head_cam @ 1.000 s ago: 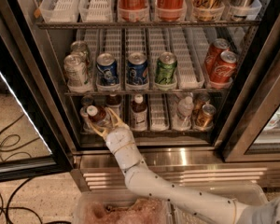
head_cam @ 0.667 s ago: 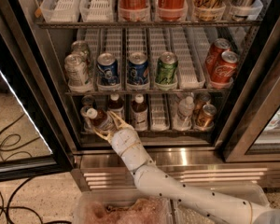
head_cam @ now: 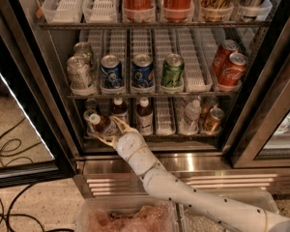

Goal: Pick blue plastic bottle from bottom shelf of fridge

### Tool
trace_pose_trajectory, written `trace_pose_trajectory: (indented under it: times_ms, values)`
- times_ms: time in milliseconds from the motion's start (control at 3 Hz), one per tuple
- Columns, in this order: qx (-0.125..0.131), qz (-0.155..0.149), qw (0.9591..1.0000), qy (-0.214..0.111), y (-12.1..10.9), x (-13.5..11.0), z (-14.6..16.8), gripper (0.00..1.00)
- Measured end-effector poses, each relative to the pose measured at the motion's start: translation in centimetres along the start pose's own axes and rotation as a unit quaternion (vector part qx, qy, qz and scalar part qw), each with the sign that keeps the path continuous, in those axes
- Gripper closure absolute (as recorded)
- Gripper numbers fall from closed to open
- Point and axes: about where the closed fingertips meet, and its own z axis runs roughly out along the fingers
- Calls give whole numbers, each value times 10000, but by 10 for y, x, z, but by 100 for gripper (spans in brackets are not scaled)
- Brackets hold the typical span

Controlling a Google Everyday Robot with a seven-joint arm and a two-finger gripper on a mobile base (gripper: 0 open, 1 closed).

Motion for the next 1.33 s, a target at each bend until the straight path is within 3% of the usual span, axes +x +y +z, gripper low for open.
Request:
trace_pose_trajectory:
  times_ms: [333, 667, 1333]
  values:
    - [-226, 25, 9997, -9, -9, -4, -7, 100]
    - [-227, 25, 9997, -9, -8, -2, -8, 100]
    - [-794, 188, 9966, 60, 7, 1, -25, 100]
